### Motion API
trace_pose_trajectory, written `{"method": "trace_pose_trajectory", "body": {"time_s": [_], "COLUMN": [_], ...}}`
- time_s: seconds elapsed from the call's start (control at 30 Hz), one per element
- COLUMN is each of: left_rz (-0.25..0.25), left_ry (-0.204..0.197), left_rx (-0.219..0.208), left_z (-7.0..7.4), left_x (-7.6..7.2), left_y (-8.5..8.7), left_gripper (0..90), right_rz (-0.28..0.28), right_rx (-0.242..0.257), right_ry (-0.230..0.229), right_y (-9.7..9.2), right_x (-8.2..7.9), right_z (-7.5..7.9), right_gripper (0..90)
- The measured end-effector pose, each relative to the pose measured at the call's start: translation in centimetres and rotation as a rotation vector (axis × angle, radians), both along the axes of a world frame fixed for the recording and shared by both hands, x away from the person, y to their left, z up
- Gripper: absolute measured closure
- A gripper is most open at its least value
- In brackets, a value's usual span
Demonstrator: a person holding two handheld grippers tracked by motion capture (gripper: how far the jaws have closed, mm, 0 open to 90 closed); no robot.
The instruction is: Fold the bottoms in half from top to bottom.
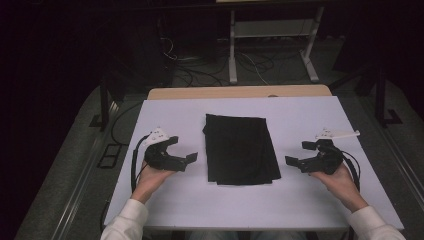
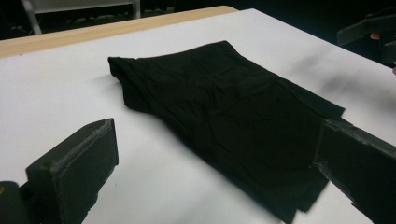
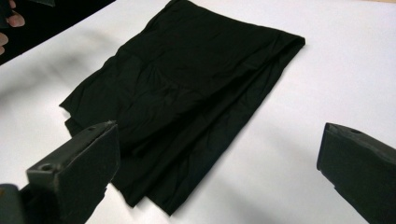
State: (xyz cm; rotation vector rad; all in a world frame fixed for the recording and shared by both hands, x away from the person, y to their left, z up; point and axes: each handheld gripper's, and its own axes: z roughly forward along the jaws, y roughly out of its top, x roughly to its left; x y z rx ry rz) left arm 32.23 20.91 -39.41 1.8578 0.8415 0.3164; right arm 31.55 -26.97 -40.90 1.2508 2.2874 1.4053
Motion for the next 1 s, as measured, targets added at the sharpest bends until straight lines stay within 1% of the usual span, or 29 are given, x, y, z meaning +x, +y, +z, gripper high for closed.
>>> {"method": "trace_pose_trajectory", "body": {"time_s": [0.1,0.17,0.37,0.5,0.6,0.73,0.9,1.0], "left_rz": [0.004,-0.002,-0.021,-0.040,-0.047,-0.043,-0.052,-0.046], "left_ry": [-0.003,-0.003,-0.013,-0.006,-0.016,-0.016,-0.015,-0.013], "left_rx": [-0.017,-0.009,-0.010,0.007,0.020,0.019,0.049,0.066], "left_z": [-0.3,-0.4,-1.2,-1.9,-2.2,-2.7,-3.2,-3.4], "left_x": [-0.8,-1.4,-3.1,-4.0,-4.6,-5.0,-5.1,-4.9], "left_y": [0.2,0.1,-0.4,-0.7,-0.7,-0.6,-0.6,-0.4], "left_gripper": [0.0,0.0,0.0,0.0,0.0,0.0,0.0,0.0], "right_rz": [-0.009,-0.010,-0.008,0.001,0.001,0.001,0.009,0.006], "right_rx": [0.005,0.005,-0.001,-0.013,-0.012,-0.007,-0.034,-0.033], "right_ry": [-0.005,-0.010,-0.023,-0.029,-0.032,-0.037,-0.038,-0.037], "right_y": [-0.2,-0.4,-0.7,-0.9,-1.1,-1.3,-1.3,-1.4], "right_x": [-0.8,-1.3,-2.7,-3.5,-4.1,-4.9,-5.3,-5.4], "right_z": [-0.3,-0.6,-1.0,-1.1,-1.2,-1.6,-2.3,-2.4], "right_gripper": [0.0,0.0,0.0,0.0,0.0,0.0,0.0,0.0]}}
